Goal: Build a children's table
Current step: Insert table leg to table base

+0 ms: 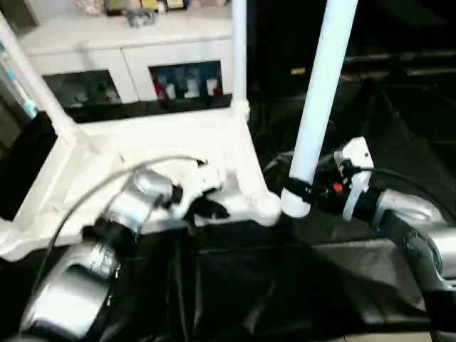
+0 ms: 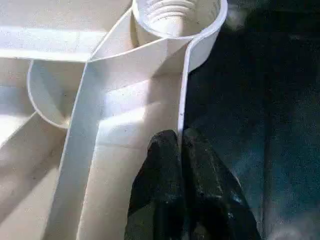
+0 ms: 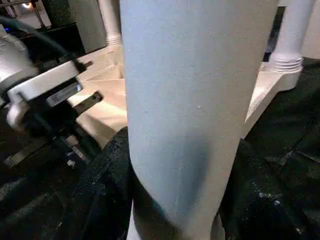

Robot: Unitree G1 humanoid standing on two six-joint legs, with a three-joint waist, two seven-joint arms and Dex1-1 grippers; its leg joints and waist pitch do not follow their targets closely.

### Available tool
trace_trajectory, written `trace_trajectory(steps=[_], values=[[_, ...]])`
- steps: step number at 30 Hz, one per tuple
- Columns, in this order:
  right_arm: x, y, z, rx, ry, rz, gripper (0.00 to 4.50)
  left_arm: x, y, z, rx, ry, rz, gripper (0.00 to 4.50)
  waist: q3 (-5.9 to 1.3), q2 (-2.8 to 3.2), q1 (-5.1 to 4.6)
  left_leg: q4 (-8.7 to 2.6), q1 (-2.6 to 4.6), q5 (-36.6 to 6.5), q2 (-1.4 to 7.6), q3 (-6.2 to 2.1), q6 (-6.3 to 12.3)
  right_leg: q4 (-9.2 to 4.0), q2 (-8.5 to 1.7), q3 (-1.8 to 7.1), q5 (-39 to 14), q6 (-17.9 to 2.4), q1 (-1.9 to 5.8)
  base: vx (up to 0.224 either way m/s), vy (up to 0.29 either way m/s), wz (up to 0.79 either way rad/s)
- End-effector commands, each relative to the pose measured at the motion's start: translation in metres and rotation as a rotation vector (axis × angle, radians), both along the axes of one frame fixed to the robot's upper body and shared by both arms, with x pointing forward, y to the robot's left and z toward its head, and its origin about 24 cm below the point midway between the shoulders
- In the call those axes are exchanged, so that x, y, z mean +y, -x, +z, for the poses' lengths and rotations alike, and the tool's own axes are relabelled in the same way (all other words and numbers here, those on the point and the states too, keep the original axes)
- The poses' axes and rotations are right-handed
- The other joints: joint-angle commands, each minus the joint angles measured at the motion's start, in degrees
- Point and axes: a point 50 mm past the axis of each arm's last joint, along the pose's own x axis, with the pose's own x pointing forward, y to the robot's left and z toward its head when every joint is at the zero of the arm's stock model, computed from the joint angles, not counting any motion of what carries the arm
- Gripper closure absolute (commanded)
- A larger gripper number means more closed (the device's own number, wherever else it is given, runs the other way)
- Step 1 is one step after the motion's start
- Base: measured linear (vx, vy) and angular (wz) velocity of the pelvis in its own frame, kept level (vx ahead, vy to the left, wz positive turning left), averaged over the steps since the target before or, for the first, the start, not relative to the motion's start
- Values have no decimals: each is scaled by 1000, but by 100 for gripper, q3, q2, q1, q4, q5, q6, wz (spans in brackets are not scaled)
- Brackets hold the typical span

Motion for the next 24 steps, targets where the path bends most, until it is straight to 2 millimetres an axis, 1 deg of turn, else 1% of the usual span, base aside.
trace_trajectory(steps=[1,2,3,4,5,6,7,8,9,10,11,12,13,14,15,18,19,20,21,22,23,24], values=[[5,-2,6,-14,-26,22,262,8,8,-1,-5,-68,105,450,-373,-143,13,-444,129,-1486,321,-205,301,-456,-328,201,-2176,-1159,255,0,0,0],[5,-2,5,-15,-28,21,262,9,9,-1,-16,-82,112,450,-370,-163,9,-434,133,-1515,302,-191,296,-474,-314,198,-2272,-1117,232,0,0,0],[5,-2,5,-15,-28,20,262,9,9,0,-20,-88,116,450,-367,-156,5,-433,145,-1574,294,-192,280,-485,-306,200,-2362,-1085,219,0,0,0],[6,-3,5,-15,-32,18,262,11,11,1,-35,-109,142,450,-356,-191,-14,-438,126,-1642,275,-194,257,-497,-293,194,-2457,-1034,217,0,0,0],[7,-4,4,-14,-35,17,262,12,12,1,-46,-124,161,450,-349,-174,-22,-442,137,-1726,274,-205,217,-501,-296,193,-2562,-986,208,0,0,0],[8,-4,4,-13,-37,16,262,12,14,2,-44,-121,182,450,-338,-181,-42,-437,135,-1780,260,-206,200,-523,-296,191,-2685,-928,198,0,0,0],[10,-5,3,-12,-38,18,262,10,15,3,-50,-104,186,450,-344,-176,-48,-439,136,-1798,264,-213,179,-513,-302,192,-2711,-915,205,0,0,0],[10,-5,3,-12,-38,18,262,10,15,3,-50,-104,186,450,-328,-191,-67,-440,116,-1857,250,-220,182,-534,-304,181,-2851,-871,197,0,0,0],[10,-5,2,-11,-39,19,262,9,16,3,-53,-91,184,450,-327,-182,-75,-436,134,-1937,242,-224,163,-560,-300,173,-3019,-802,179,0,0,0],[11,-5,2,-10,-39,20,262,7,18,5,-75,-76,175,450,-328,-176,-74,-433,151,-1990,241,-228,144,-564,-296,171,-3074,-781,163,0,0,0],[12,-6,1,-9,-39,19,262,-1,21,9,-117,-18,95,450,-324,-178,-93,-442,139,-2024,245,-237,137,-572,-296,172,-3069,-756,166,0,0,0],[12,-6,1,-9,-39,18,262,-3,22,10,-123,8,70,450,-325,-180,-100,-440,136,-2081,237,-234,143,-590,-288,169,-3121,-707,150,0,0,0],[12,-6,1,-9,-39,18,262,-3,22,10,-123,8,70,450,-328,-173,-93,-440,148,-2105,238,-240,135,-586,-293,168,-3126,-702,144,0,0,0],[12,-6,1,-9,-37,16,262,-5,23,11,-127,22,54,450,-336,-172,-85,-443,160,-2117,246,-234,122,-584,-285,177,-3063,-704,131,0,0,0],[12,-6,0,-9,-34,14,262,-5,24,11,-120,24,56,450,-336,-157,-81,-453,157,-2122,251,-233,110,-577,-284,182,-2985,-722,131,0,0,0],[11,-6,-1,-7,-33,9,262,-8,23,11,-125,63,41,450,-349,-157,-47,-456,152,-2033,257,-223,116,-550,-286,195,-2733,-795,138,0,0,0],[11,-6,-1,-6,-33,9,262,-10,23,12,-125,82,38,422,-358,-153,-30,-456,149,-1985,260,-224,122,-543,-292,198,-2665,-814,145,0,0,0],[11,-6,-2,-6,-33,9,262,-11,21,12,-109,122,49,405,-367,-146,-7,-455,143,-1892,264,-218,137,-526,-289,203,-2510,-854,150,0,0,0],[11,-6,-2,-6,-33,9,262,-11,21,12,-109,122,49,393,-369,-149,4,-452,139,-1843,264,-208,146,-521,-289,205,-2429,-886,153,0,0,0],[11,-6,-2,-5,-32,9,262,-13,19,13,-79,193,46,393,-376,-151,37,-454,140,-1768,270,-202,162,-507,-287,208,-2290,-932,159,0,0,0],[12,-6,-3,-5,-33,8,262,-13,18,12,-63,216,43,393,-379,-134,70,-438,146,-1714,259,-186,174,-510,-294,210,-2210,-998,152,0,0,0],[12,-6,-3,-5,-33,8,262,-12,17,12,-54,226,40,391,-388,-149,96,-440,141,-1667,265,-186,182,-493,-294,214,-2094,-1038,165,0,0,0]])
